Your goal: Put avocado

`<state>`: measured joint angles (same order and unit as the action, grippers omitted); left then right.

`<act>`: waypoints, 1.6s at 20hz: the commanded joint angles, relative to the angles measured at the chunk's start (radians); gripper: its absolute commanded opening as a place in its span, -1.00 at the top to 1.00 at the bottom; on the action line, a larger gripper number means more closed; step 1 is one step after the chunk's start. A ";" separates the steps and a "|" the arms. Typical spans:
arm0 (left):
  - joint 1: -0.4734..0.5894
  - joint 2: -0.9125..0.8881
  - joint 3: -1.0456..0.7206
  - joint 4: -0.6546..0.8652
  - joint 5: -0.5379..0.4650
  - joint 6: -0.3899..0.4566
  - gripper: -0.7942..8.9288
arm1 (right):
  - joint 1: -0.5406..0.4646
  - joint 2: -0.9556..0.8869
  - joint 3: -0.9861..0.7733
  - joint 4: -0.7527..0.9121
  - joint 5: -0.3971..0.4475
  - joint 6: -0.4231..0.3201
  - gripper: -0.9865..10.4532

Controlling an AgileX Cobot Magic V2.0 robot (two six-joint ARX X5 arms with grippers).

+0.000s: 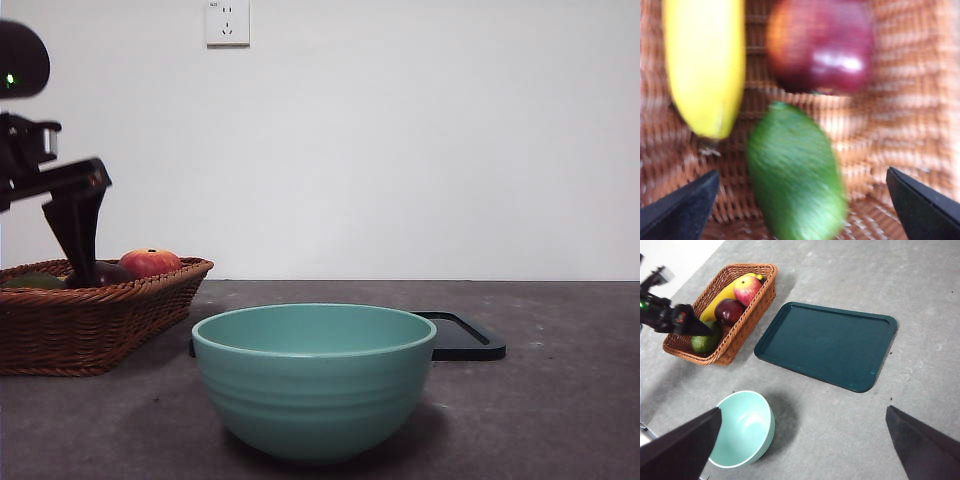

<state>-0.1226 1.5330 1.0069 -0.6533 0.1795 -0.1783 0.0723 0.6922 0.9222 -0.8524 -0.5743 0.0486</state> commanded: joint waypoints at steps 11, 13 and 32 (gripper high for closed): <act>-0.002 0.092 0.023 0.011 -0.007 -0.010 0.39 | 0.003 0.004 0.018 0.006 -0.005 0.000 -0.09; -0.002 0.092 0.055 -0.029 -0.003 -0.011 0.39 | 0.003 0.004 0.018 0.006 -0.005 0.000 -0.09; -0.501 -0.154 0.309 -0.320 0.004 -0.059 0.39 | 0.003 0.004 0.018 0.006 -0.005 0.000 -0.09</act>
<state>-0.6144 1.3621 1.2949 -0.9840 0.1818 -0.2279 0.0723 0.6922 0.9222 -0.8524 -0.5755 0.0483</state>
